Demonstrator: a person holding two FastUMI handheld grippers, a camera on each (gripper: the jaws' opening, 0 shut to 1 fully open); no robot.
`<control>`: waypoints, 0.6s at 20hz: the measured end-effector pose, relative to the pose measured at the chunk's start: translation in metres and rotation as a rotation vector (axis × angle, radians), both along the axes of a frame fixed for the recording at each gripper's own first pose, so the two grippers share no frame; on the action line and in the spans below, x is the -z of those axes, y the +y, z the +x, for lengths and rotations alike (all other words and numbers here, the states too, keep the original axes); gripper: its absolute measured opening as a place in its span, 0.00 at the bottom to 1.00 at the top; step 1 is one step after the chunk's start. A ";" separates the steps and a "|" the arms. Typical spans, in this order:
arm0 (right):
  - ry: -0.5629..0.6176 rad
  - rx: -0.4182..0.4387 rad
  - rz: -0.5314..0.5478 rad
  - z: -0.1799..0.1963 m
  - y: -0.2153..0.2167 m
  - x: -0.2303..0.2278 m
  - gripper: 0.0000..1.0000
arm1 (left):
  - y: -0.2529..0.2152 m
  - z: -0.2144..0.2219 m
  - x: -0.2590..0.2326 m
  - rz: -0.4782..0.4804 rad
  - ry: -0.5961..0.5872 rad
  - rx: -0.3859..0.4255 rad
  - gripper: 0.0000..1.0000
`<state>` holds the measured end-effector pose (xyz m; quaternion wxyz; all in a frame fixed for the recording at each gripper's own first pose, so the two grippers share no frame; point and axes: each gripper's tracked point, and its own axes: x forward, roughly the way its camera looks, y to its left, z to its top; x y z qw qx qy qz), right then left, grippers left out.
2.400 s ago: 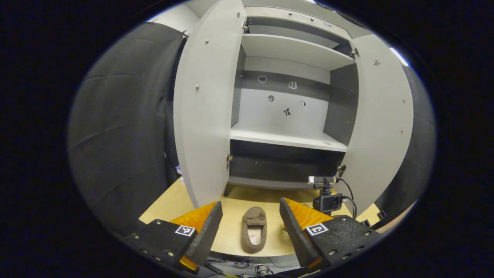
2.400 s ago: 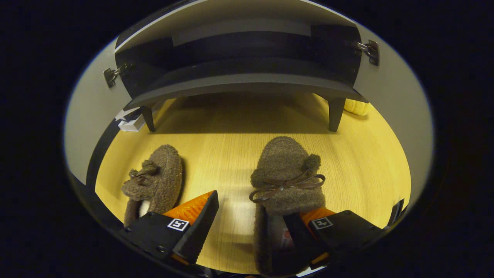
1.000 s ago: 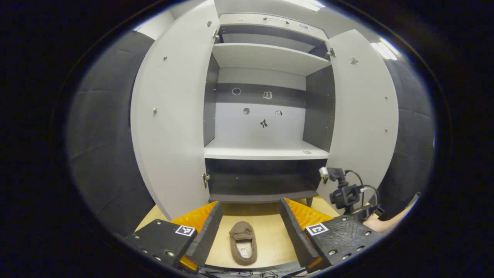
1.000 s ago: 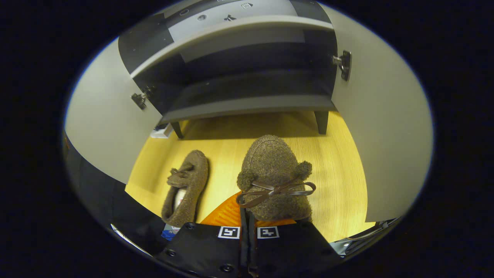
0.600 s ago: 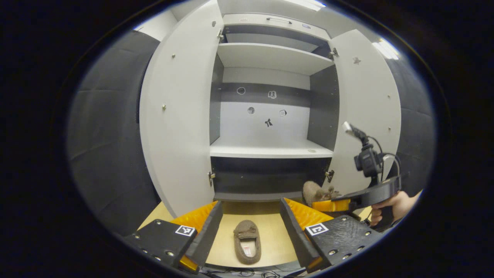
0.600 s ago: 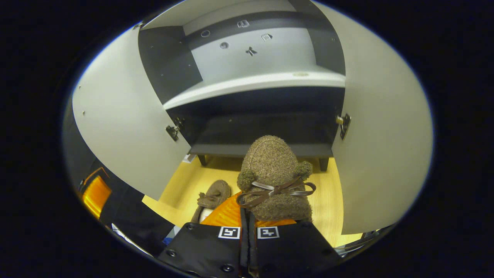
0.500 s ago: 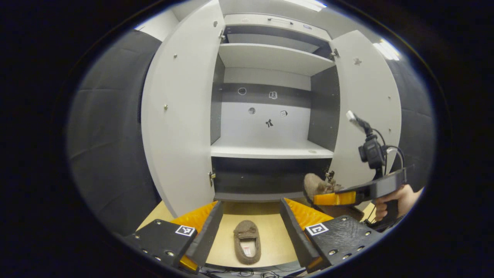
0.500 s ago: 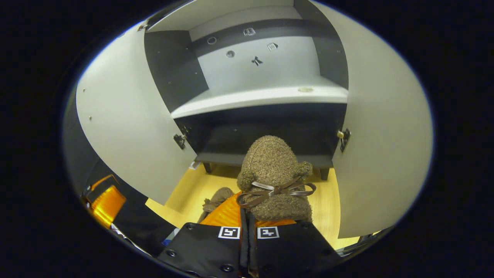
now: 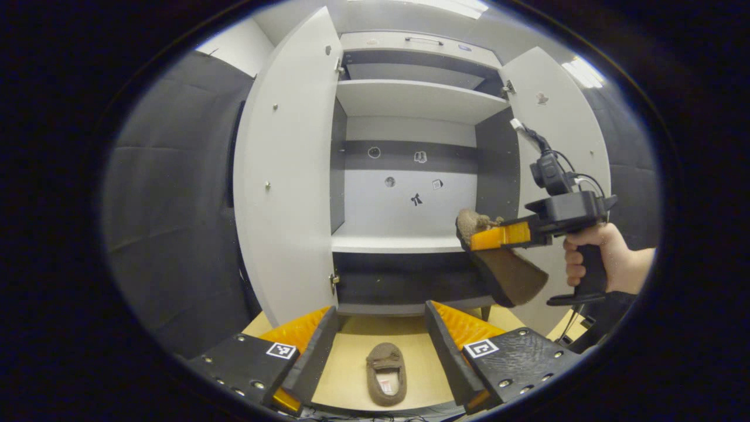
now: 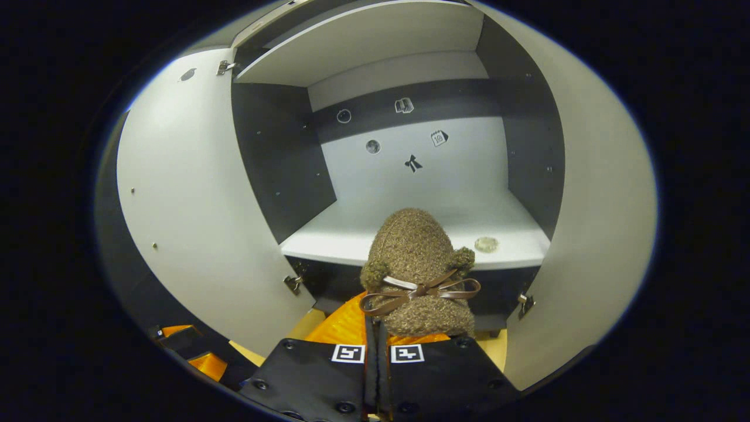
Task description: Grab one shoe with the right hand and put it into the shoe cabinet, grab the other shoe with the left hand and put it into the shoe cabinet; then close the right door with the right hand and the left door with the left hand.
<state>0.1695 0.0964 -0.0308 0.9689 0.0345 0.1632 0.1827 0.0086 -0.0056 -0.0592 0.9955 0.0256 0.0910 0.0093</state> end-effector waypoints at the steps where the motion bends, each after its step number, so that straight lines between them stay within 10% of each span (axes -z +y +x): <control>1: -0.023 0.003 0.015 0.010 0.003 -0.010 0.00 | 0.004 -0.003 -0.002 0.011 -0.003 -0.009 0.87; 12: -0.202 0.134 0.061 0.138 -0.011 -0.106 0.02 | 0.020 -0.016 -0.017 0.049 -0.025 -0.075 0.94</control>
